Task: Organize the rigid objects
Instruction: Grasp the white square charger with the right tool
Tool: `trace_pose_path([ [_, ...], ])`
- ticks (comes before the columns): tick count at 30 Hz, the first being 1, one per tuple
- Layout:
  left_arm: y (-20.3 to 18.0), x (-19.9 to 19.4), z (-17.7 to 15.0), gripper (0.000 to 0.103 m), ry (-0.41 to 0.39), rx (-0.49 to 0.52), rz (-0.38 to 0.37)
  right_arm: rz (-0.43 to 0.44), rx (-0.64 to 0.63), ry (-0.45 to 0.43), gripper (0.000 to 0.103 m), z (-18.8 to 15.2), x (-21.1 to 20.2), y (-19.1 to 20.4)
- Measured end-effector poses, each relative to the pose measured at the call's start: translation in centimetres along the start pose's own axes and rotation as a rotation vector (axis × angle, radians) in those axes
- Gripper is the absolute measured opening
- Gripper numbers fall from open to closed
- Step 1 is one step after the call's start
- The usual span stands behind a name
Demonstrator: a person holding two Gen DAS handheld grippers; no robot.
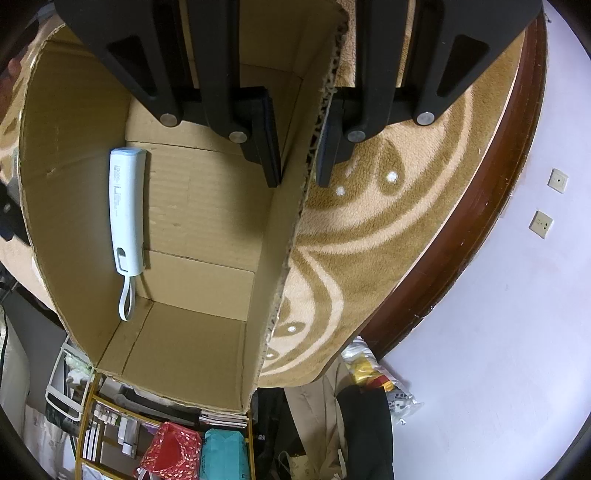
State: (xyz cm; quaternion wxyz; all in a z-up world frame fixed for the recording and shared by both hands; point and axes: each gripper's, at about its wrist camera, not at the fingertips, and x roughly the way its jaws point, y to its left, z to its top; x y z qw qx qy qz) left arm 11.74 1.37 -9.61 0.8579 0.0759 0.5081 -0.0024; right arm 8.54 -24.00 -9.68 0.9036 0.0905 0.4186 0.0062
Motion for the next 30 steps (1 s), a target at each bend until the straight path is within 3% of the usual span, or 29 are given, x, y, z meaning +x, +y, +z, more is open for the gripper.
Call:
trace_pose_path([
  [2,0.0,-0.1,0.1,0.019,0.000,0.002,0.001,-0.011,-0.015,0.012,0.101,-0.3,0.5,0.1],
  [6,-0.1,0.0,0.1,0.019,-0.001,0.006,0.004,-0.020,-0.028,0.048,0.089,-0.8,1.6,-0.1],
  [14,-0.1,0.0,0.1,0.019,-0.001,0.008,0.006,-0.024,-0.019,0.098,0.086,-1.4,3.0,-0.9],
  [17,-0.1,0.1,0.1,0.019,-0.001,0.009,0.006,-0.029,-0.017,0.121,0.074,-1.8,3.5,-1.1],
  [21,-0.1,0.1,0.1,0.019,-0.001,0.010,0.008,-0.050,-0.034,0.132,0.068,-1.9,3.7,-1.1],
  [28,-0.1,0.2,0.1,0.019,0.000,0.012,0.010,-0.074,-0.067,0.141,0.068,-2.1,3.9,-0.8],
  [30,-0.1,0.2,0.1,0.019,-0.001,0.012,0.010,-0.087,-0.076,0.144,0.060,-2.1,4.0,-0.7],
])
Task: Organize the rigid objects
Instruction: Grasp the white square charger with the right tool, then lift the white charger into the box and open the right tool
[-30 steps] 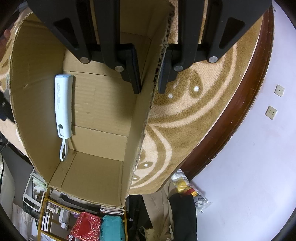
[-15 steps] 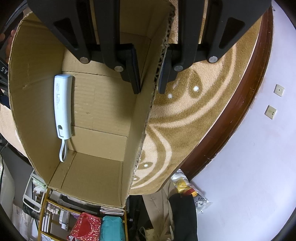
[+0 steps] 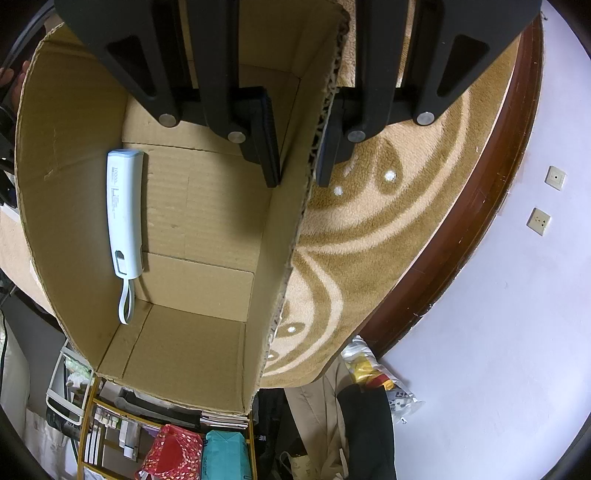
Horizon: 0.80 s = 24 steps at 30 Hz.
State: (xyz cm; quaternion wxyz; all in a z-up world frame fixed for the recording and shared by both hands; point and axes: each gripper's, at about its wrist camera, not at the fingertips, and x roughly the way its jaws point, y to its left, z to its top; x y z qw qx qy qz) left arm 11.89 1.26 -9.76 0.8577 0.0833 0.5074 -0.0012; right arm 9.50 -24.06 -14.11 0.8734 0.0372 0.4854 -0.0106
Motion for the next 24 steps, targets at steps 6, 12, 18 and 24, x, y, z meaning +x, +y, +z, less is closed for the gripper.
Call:
trace_pose_path([
  [6,0.0,0.1,0.0,0.020,0.000,0.001,0.002,0.001,-0.009,0.005,0.055,-0.1,-0.1,0.2],
  [12,-0.1,0.1,0.0,0.020,0.000,0.001,0.002,0.006,0.014,-0.022,0.054,0.4,-1.1,0.6],
  [18,-0.1,0.1,0.0,0.020,0.000,0.001,0.002,0.036,0.035,-0.093,0.054,1.5,-3.3,1.1],
  [24,-0.1,0.1,0.0,0.020,0.000,0.002,0.003,0.078,0.049,-0.179,0.054,2.5,-6.0,1.7],
])
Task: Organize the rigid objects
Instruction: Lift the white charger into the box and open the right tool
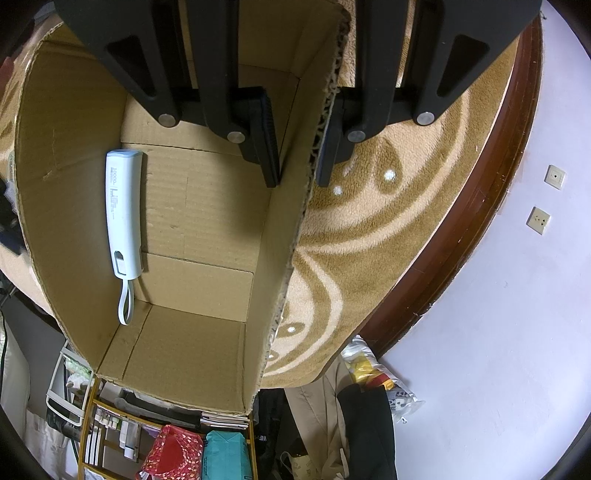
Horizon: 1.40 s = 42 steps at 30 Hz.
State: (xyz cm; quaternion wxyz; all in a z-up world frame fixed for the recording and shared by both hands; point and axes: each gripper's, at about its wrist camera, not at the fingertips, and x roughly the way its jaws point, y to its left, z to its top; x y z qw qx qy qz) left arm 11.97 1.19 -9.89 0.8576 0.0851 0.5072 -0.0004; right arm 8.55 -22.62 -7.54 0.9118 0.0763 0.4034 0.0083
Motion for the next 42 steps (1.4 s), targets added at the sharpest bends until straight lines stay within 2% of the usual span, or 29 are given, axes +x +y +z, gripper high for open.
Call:
trace_pose_path([
  [7,-0.1,0.2,0.1,0.020,0.002,0.005,0.006,0.076,-0.010,-0.103,0.054,1.5,-3.5,2.3],
  [18,-0.1,0.3,0.1,0.020,0.002,0.006,0.006,0.186,-0.053,-0.153,0.054,2.0,-6.0,5.9],
  [25,-0.1,0.2,0.1,0.020,0.001,0.004,0.004,0.234,-0.103,-0.140,0.054,1.2,-6.1,7.9],
  [42,-0.2,0.2,0.1,0.020,0.000,0.003,0.002,0.251,-0.144,-0.063,0.054,-0.5,-4.3,9.5],
])
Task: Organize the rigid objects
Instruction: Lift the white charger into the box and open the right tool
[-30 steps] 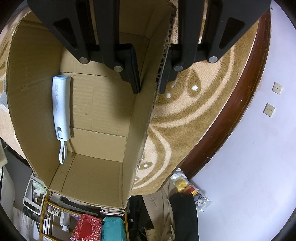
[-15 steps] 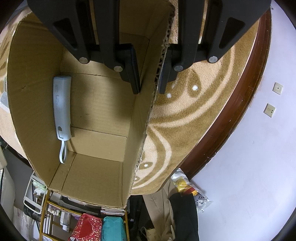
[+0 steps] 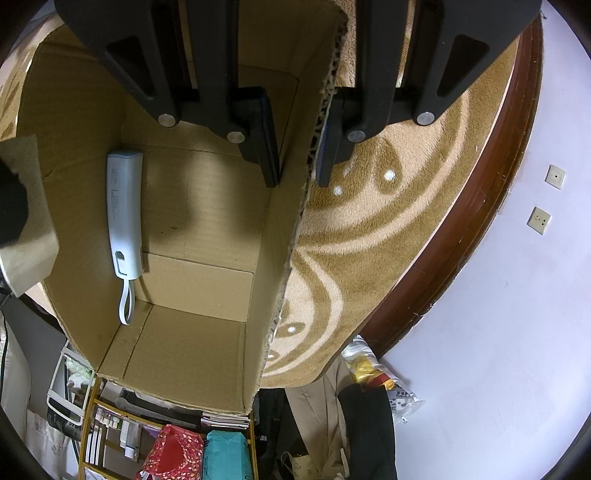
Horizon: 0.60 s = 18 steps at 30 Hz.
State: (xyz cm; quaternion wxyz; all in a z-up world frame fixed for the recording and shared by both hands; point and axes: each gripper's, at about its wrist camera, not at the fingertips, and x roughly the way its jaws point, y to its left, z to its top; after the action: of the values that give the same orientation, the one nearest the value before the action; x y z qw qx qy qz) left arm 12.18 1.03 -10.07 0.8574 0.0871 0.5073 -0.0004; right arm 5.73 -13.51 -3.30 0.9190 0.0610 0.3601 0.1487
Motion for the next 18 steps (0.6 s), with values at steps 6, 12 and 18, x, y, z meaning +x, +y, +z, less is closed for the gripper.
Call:
trace_pose_path([
  [6,0.0,0.0,0.0,0.020,0.001,0.000,0.001,-0.010,0.010,0.021,0.055,-0.5,0.5,-0.1],
  [12,-0.1,0.0,0.0,0.020,-0.001,0.003,0.002,-0.030,0.007,0.014,0.055,-0.4,0.6,-0.2],
  [18,-0.2,-0.1,0.0,0.020,-0.004,0.005,0.012,-0.065,0.012,-0.044,0.056,-0.2,-0.5,-0.5],
])
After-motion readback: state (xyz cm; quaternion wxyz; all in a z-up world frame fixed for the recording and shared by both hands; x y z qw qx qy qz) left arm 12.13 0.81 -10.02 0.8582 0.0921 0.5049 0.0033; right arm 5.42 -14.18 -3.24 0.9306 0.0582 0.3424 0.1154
